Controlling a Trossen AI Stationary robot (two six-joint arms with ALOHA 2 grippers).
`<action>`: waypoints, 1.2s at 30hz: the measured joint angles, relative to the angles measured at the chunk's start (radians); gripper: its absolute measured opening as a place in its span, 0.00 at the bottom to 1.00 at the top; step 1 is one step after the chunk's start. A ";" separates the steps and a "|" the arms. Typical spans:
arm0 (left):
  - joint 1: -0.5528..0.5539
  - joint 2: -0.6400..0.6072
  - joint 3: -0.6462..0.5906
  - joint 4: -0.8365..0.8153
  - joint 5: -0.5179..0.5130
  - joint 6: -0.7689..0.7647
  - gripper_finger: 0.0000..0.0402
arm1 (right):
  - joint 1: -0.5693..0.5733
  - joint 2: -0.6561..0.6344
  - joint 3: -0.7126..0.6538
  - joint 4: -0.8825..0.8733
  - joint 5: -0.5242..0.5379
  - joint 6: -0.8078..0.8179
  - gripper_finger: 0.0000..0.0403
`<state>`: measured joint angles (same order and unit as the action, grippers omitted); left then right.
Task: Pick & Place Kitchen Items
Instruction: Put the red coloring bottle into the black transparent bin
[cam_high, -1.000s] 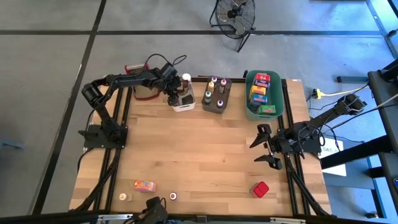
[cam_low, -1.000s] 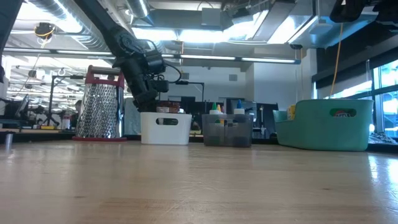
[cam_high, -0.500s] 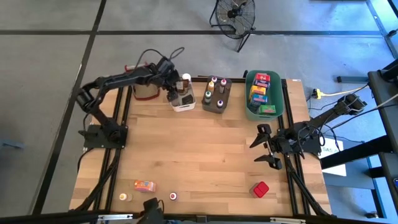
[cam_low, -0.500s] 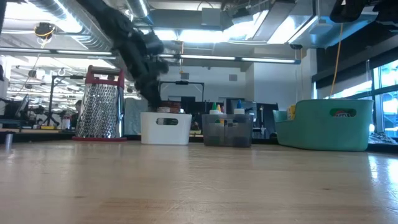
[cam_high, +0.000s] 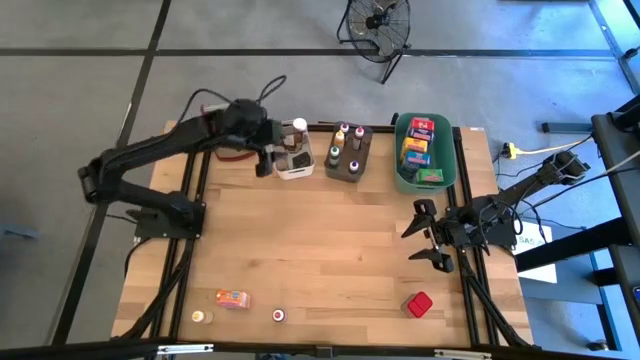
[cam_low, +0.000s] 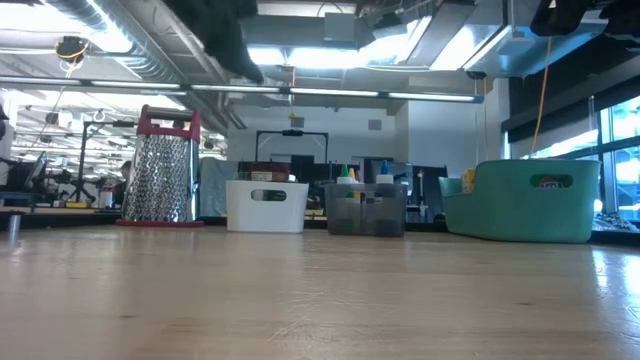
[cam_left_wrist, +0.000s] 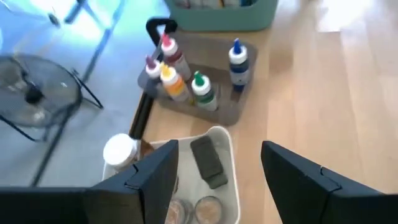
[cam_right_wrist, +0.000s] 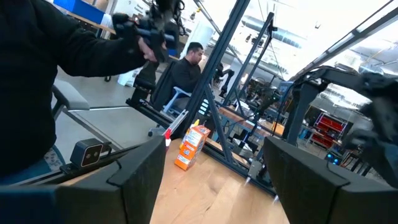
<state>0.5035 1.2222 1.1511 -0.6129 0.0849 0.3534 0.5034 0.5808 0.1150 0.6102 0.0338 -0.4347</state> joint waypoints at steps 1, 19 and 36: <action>-0.032 -0.017 0.000 -0.006 -0.029 -0.006 0.56 | 0.000 0.000 0.000 0.001 0.000 0.000 0.68; -0.685 -0.011 0.024 -0.123 -0.170 -0.293 0.56 | 0.000 0.000 0.000 0.042 -0.011 0.055 0.68; -1.060 0.404 0.190 -0.204 -0.105 -0.572 0.56 | 0.002 0.024 0.000 0.054 -0.091 0.204 0.68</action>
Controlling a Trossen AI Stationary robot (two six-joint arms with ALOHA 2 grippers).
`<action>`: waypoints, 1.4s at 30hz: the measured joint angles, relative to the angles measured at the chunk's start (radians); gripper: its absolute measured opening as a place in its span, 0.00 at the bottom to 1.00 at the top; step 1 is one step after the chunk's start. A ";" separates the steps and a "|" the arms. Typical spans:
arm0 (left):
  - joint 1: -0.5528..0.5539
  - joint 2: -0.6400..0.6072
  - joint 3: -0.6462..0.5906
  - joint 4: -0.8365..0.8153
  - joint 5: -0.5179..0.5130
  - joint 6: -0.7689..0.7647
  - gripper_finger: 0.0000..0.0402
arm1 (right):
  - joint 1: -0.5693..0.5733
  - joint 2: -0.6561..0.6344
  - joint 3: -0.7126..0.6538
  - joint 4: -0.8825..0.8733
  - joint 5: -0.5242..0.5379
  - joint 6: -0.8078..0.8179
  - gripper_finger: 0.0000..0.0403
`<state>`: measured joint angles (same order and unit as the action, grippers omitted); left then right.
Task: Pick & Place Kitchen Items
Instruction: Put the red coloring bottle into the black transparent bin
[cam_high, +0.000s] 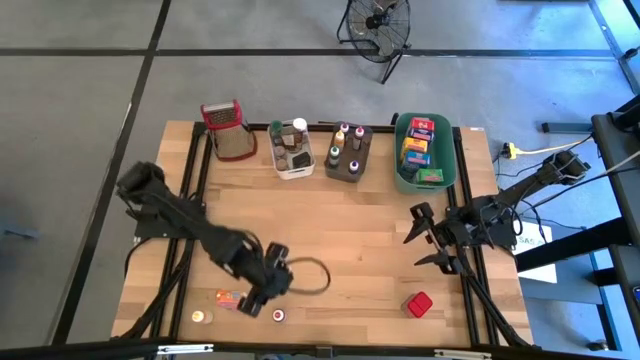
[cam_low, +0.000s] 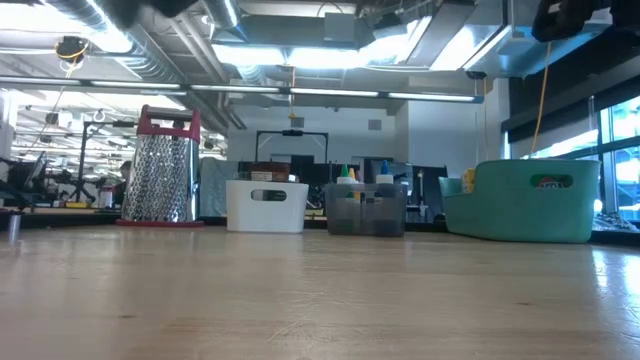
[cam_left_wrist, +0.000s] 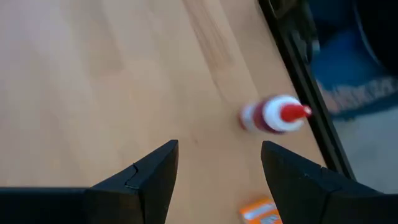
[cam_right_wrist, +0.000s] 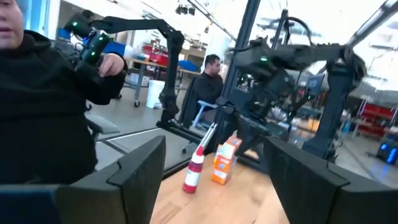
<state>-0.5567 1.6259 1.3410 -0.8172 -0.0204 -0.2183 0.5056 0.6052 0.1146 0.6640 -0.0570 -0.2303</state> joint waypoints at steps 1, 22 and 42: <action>-0.014 0.025 0.014 -0.019 0.006 -0.014 0.56 | 0.000 0.005 0.000 -0.001 0.000 0.014 0.68; -0.023 0.122 0.133 -0.137 -0.006 -0.067 0.57 | 0.000 0.096 0.000 0.068 0.001 0.055 0.68; -0.031 0.123 0.123 -0.113 -0.010 -0.203 0.72 | 0.000 0.096 0.000 0.076 0.001 0.069 0.68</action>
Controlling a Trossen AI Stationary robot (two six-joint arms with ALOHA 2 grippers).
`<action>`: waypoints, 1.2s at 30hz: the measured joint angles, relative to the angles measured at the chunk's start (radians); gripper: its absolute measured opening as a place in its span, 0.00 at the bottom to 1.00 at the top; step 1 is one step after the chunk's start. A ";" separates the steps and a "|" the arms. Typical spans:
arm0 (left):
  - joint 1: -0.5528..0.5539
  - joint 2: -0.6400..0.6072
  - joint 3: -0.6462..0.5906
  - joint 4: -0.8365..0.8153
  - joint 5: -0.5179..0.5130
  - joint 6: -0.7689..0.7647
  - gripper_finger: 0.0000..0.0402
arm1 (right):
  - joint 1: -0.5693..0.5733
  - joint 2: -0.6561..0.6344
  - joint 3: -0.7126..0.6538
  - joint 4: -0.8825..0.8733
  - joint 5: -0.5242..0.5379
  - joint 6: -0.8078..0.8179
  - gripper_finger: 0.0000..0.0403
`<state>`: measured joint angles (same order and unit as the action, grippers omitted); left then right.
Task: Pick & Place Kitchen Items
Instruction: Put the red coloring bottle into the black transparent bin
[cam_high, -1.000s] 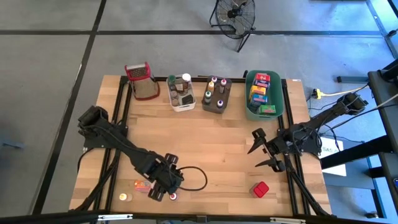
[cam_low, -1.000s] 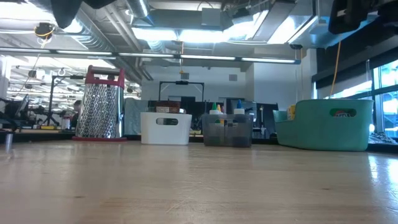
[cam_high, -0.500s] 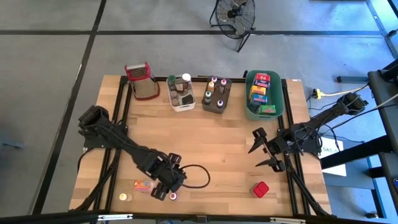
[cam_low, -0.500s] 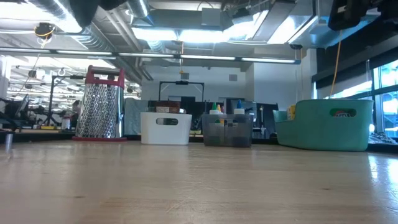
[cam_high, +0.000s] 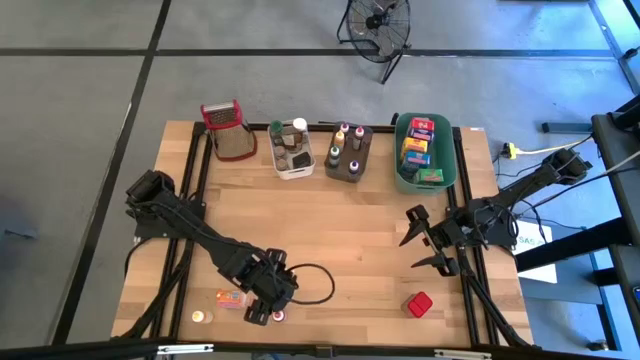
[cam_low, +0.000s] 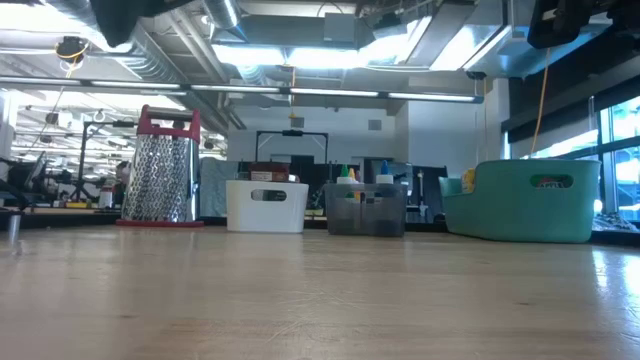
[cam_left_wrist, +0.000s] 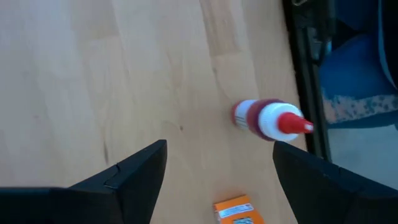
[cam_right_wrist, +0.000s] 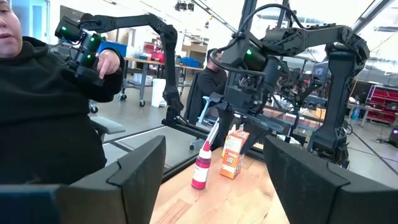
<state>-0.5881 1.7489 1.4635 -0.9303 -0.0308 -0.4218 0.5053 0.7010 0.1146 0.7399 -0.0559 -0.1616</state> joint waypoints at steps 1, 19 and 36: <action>-0.007 0.000 0.000 0.002 0.000 -0.001 0.72 | 0.000 0.000 0.000 0.000 0.000 0.000 0.68; -0.114 0.002 0.000 0.113 -0.105 0.009 0.66 | 0.000 0.000 0.000 0.000 0.000 0.009 0.68; -0.122 0.137 0.000 0.166 -0.089 0.067 0.66 | 0.000 0.000 0.000 -0.003 -0.001 0.045 0.68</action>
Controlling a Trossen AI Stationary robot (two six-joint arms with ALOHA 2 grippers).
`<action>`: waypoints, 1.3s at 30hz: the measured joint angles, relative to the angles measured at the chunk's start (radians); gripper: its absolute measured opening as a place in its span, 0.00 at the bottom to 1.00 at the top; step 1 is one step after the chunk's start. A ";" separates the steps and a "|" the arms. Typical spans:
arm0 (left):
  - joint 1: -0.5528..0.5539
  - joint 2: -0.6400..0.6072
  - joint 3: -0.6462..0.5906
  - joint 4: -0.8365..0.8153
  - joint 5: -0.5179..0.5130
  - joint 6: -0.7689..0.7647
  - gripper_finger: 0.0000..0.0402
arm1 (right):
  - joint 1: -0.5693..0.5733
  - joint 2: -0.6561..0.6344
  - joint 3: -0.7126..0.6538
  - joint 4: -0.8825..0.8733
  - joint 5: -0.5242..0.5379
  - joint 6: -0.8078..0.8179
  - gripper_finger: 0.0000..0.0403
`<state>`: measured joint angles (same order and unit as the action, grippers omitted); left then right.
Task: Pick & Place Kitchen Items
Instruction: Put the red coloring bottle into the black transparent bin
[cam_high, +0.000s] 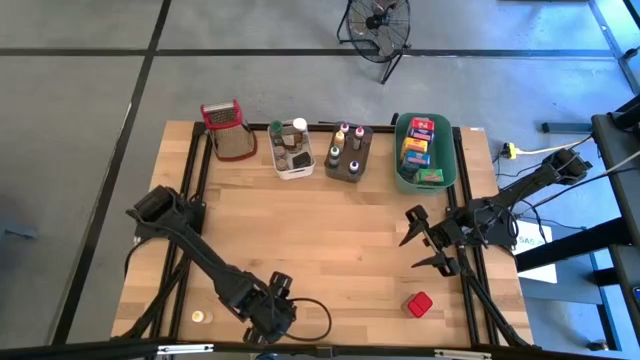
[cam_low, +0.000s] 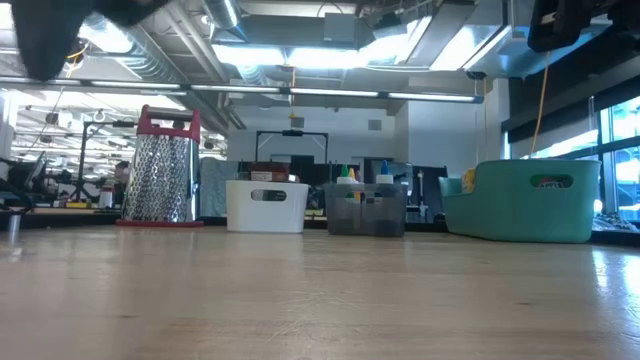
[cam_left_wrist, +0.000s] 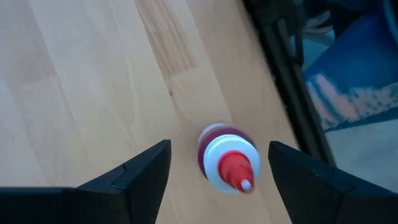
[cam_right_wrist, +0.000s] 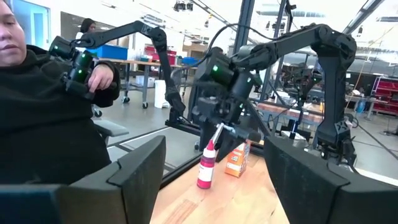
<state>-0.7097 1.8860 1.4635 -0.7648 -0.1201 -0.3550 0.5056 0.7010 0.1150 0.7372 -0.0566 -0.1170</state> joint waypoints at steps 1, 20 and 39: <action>0.000 0.011 0.000 -0.001 0.005 0.001 0.66 | 0.000 0.000 0.000 0.000 0.000 0.003 0.68; 0.030 0.083 -0.001 0.007 0.090 0.036 0.56 | 0.001 0.057 0.000 0.024 0.000 0.022 0.68; 0.059 0.074 0.057 -0.063 0.078 0.154 0.35 | 0.001 0.057 0.000 0.036 0.001 0.028 0.68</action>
<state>-0.6508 1.9602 1.5201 -0.8273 -0.0422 -0.2008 0.5064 0.7582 0.1154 0.7731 -0.0553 -0.0891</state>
